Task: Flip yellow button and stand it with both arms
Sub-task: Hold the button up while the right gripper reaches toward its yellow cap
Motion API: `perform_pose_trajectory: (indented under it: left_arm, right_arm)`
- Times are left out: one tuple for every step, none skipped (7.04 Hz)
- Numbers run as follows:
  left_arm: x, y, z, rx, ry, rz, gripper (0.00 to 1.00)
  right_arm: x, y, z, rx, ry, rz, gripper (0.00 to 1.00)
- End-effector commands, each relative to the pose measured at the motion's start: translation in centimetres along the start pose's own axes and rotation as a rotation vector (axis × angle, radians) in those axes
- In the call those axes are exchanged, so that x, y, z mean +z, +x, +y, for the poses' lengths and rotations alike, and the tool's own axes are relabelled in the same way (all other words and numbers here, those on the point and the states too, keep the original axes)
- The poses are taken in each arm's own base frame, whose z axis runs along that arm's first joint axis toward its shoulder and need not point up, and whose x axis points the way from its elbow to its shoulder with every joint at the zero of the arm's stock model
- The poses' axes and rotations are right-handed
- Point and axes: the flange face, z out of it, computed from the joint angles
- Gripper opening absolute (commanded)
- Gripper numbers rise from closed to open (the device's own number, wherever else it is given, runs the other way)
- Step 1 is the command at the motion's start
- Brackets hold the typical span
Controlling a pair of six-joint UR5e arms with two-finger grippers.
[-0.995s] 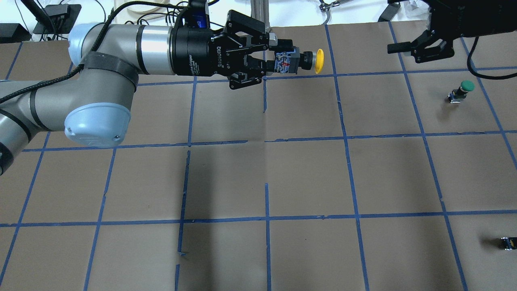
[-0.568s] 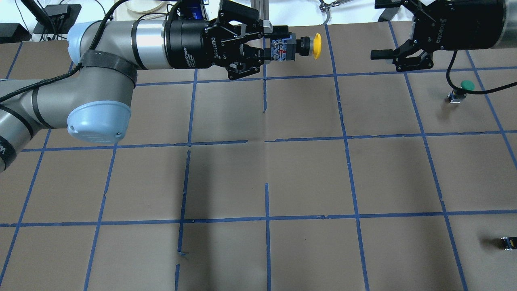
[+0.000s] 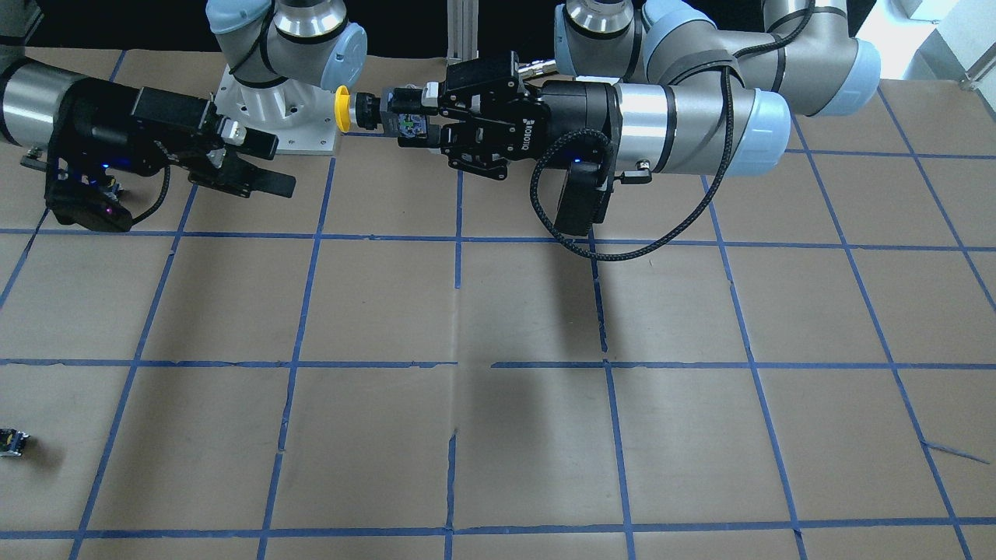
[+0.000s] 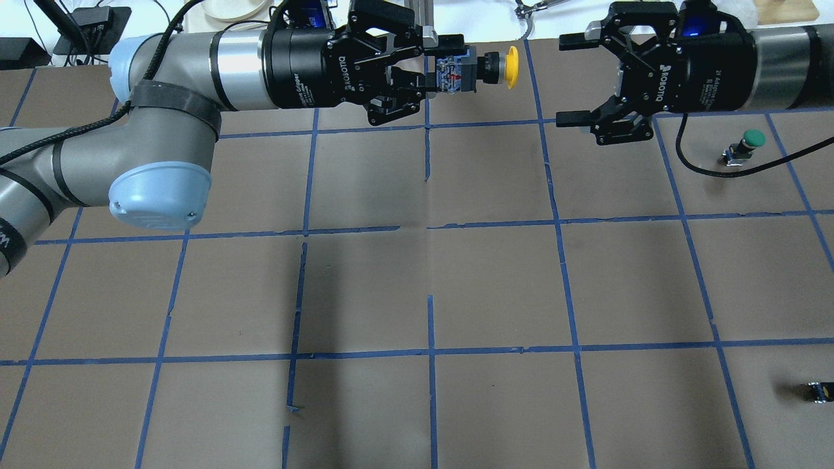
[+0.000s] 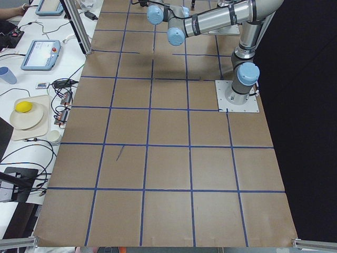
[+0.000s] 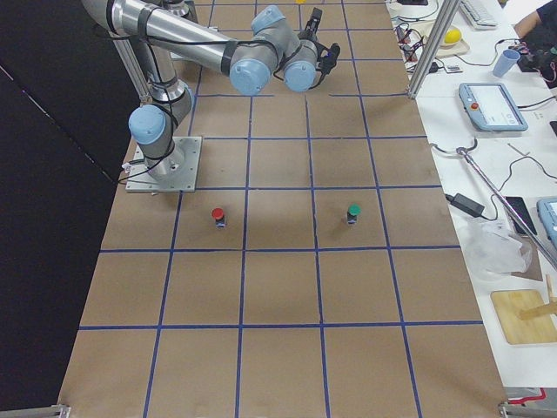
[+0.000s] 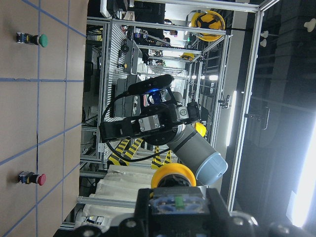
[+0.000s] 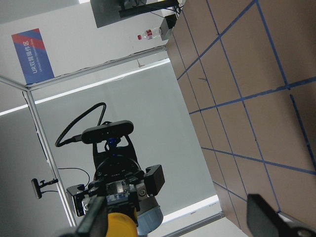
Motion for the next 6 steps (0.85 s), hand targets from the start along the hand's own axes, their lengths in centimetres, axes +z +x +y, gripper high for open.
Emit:
perform_pose_trajectory:
  left_arm:
    - [0.0,0.1,0.1,0.003,0.001,0.000,0.00]
    - [0.0,0.3,0.3,0.008,-0.001,0.000,0.00]
    - [0.0,0.7,0.3,0.017,0.001,0.000,0.00]
    - [0.0,0.8,0.2,0.046,0.001,0.000,0.00]
    - [0.0,0.7,0.1,0.042,0.001,0.000,0.00]
    - [0.0,0.7,0.2,0.042,0.001,0.000,0.00]
  right_arm:
    - [1.7,-1.6,1.0,-0.046,-0.001,-0.035,0.99]
    - [1.9,-2.9,2.2,-0.068,0.007,-0.042,0.99]
    - [1.9,-3.8,3.3,-0.093,0.012,-0.044,0.99]
    - [2.5,-4.1,3.7,-0.101,0.008,-0.052,0.99]
    - [3.9,-4.2,4.3,-0.119,-0.023,-0.046,0.95]
    - [4.6,-4.3,4.5,-0.131,-0.035,-0.043,0.89]
